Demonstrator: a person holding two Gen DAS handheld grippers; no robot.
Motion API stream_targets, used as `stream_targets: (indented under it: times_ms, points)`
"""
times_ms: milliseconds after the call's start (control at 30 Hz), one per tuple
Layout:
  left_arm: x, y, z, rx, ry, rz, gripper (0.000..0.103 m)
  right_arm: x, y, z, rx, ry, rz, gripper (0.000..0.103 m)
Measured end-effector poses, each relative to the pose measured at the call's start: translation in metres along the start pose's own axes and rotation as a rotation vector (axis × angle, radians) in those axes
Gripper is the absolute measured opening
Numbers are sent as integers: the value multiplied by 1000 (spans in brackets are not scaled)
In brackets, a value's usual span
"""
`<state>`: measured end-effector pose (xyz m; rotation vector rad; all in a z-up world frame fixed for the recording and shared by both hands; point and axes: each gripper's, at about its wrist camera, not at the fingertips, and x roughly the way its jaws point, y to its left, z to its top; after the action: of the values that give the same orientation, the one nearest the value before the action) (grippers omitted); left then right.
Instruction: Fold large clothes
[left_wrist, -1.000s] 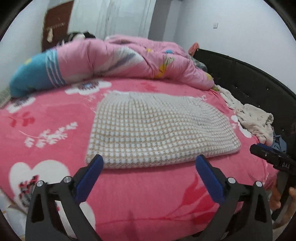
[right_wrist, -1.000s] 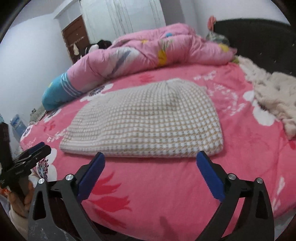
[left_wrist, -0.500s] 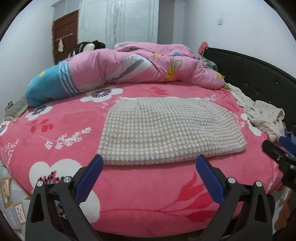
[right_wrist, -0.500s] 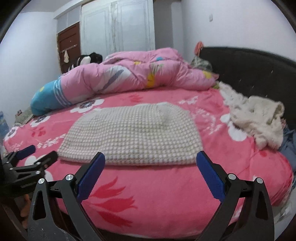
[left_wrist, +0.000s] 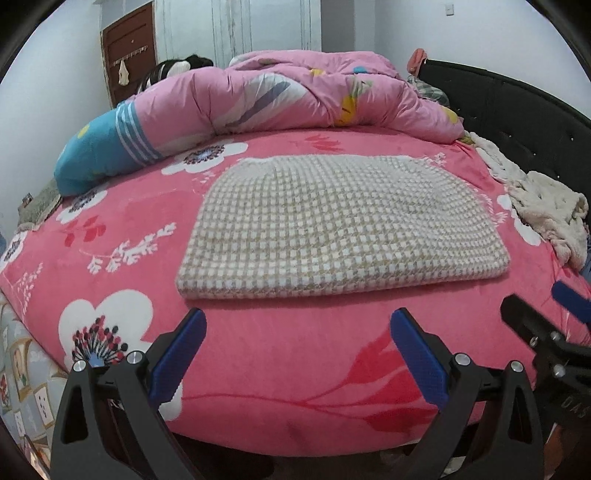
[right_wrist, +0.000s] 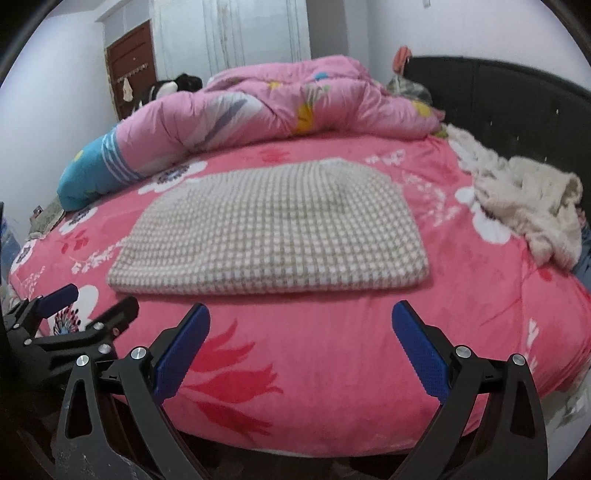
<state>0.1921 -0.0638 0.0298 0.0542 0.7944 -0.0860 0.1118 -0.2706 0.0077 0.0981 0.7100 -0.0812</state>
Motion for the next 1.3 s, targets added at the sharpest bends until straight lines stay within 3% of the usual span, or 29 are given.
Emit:
stream_targets:
  times_ms: [467, 1300]
  points:
    - [9, 12, 0, -60, 37, -30, 98, 7, 13, -4, -56, 40, 0, 95]
    - [6, 20, -1, -83, 28, -53, 98, -1, 18, 3, -64, 25, -10, 95]
